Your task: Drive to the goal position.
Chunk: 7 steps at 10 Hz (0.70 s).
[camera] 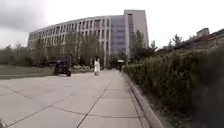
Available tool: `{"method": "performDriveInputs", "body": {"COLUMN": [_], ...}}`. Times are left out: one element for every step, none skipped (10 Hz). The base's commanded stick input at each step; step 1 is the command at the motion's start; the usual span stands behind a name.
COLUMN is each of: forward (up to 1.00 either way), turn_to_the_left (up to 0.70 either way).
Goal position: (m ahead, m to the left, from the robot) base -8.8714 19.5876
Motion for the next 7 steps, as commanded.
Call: {"method": "performDriveInputs", "body": {"forward": [0.00, 0.00, 0.00, 0.00, 0.00, 0.00, 0.00], "turn_to_the_left": [0.70, 0.70, 0.70, 0.70, 0.70, 0.70, 0.70]}}
